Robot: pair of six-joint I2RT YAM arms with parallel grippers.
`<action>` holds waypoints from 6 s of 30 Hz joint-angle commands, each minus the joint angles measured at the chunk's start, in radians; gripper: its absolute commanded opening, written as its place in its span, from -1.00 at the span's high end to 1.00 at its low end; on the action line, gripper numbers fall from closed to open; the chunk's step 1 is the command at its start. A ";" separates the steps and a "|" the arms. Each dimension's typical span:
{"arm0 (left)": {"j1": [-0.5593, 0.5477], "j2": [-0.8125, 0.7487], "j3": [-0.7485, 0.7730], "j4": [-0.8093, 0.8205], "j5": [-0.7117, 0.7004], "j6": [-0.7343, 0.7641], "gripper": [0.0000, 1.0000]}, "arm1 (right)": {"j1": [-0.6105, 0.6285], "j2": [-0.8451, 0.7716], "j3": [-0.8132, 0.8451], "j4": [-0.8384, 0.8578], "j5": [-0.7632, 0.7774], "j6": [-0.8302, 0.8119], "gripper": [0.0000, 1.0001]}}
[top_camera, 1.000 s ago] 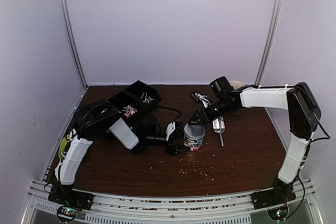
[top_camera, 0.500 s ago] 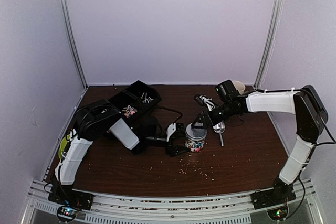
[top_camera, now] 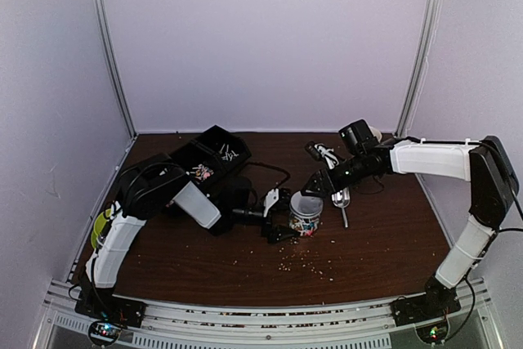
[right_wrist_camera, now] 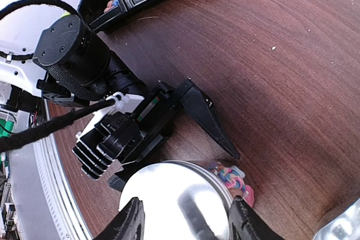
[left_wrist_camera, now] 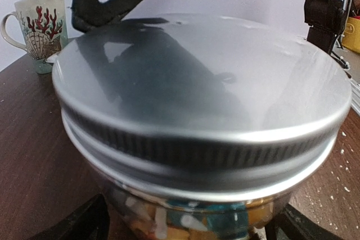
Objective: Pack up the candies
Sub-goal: Screw the box lid onto the packing box.
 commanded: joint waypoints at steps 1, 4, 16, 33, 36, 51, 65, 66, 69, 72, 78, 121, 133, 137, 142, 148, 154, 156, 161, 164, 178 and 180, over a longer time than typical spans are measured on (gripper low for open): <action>-0.002 0.052 0.006 -0.082 0.017 -0.025 -0.95 | 0.001 -0.025 -0.003 -0.009 0.004 -0.003 0.02; -0.003 0.054 0.014 -0.093 0.030 -0.024 -0.96 | 0.001 -0.022 -0.011 -0.005 0.000 -0.007 0.07; -0.002 0.083 0.058 -0.083 0.112 -0.038 -0.96 | 0.001 -0.007 -0.024 -0.001 0.004 -0.009 0.13; -0.002 0.093 0.053 -0.062 0.113 -0.048 -0.68 | 0.000 -0.006 -0.041 -0.021 0.043 -0.028 0.30; -0.002 0.090 0.043 -0.052 0.106 -0.054 -0.69 | -0.003 -0.012 -0.061 -0.017 0.048 -0.028 0.33; 0.000 0.094 0.040 -0.067 0.071 -0.059 -0.71 | -0.006 -0.112 -0.185 -0.006 0.102 -0.016 0.43; 0.005 0.096 0.044 -0.088 0.041 -0.062 -0.71 | 0.011 -0.233 -0.299 -0.016 0.105 0.008 0.58; 0.005 0.096 0.044 -0.089 0.039 -0.062 -0.71 | 0.016 -0.243 -0.304 -0.016 0.105 0.012 0.57; 0.006 0.096 0.046 -0.093 0.037 -0.063 -0.71 | 0.041 -0.265 -0.320 -0.016 0.106 0.023 0.52; 0.007 0.094 0.043 -0.092 0.035 -0.062 -0.71 | 0.065 -0.294 -0.330 -0.015 0.112 0.033 0.46; 0.006 0.094 0.040 -0.089 0.045 -0.059 -0.71 | 0.074 -0.361 -0.309 -0.060 0.162 0.023 0.36; 0.008 0.091 0.032 -0.083 0.068 -0.043 -0.71 | -0.015 0.136 0.141 -0.109 -0.072 -0.116 0.26; 0.011 0.093 0.032 -0.078 0.067 -0.048 -0.71 | -0.022 0.100 0.058 -0.069 -0.065 -0.106 0.59; 0.015 0.096 0.034 -0.071 0.070 -0.060 -0.71 | -0.025 0.073 0.013 -0.048 -0.054 -0.093 0.63; 0.017 0.097 0.035 -0.068 0.070 -0.064 -0.71 | -0.026 0.024 -0.047 -0.013 -0.033 -0.067 0.65; 0.020 0.100 0.034 -0.059 0.069 -0.075 -0.71 | -0.026 -0.041 -0.118 0.011 -0.027 -0.037 0.65; 0.021 0.100 0.034 -0.058 0.069 -0.078 -0.71 | -0.025 -0.105 -0.195 0.036 -0.026 -0.008 0.65; 0.022 0.100 0.034 -0.057 0.068 -0.079 -0.71 | -0.024 -0.128 -0.228 0.050 -0.025 0.008 0.66; 0.022 0.099 0.030 -0.056 0.066 -0.079 -0.71 | -0.011 -0.188 -0.292 0.061 -0.018 0.030 0.65; 0.022 0.099 0.030 -0.055 0.066 -0.079 -0.71 | 0.002 -0.231 -0.325 0.072 -0.016 0.047 0.64; 0.022 0.096 0.024 -0.048 0.072 -0.082 -0.71 | 0.017 -0.347 -0.205 -0.042 0.093 -0.001 0.26; 0.022 0.095 0.023 -0.046 0.073 -0.083 -0.71 | 0.013 -0.313 -0.157 -0.050 0.091 -0.016 0.21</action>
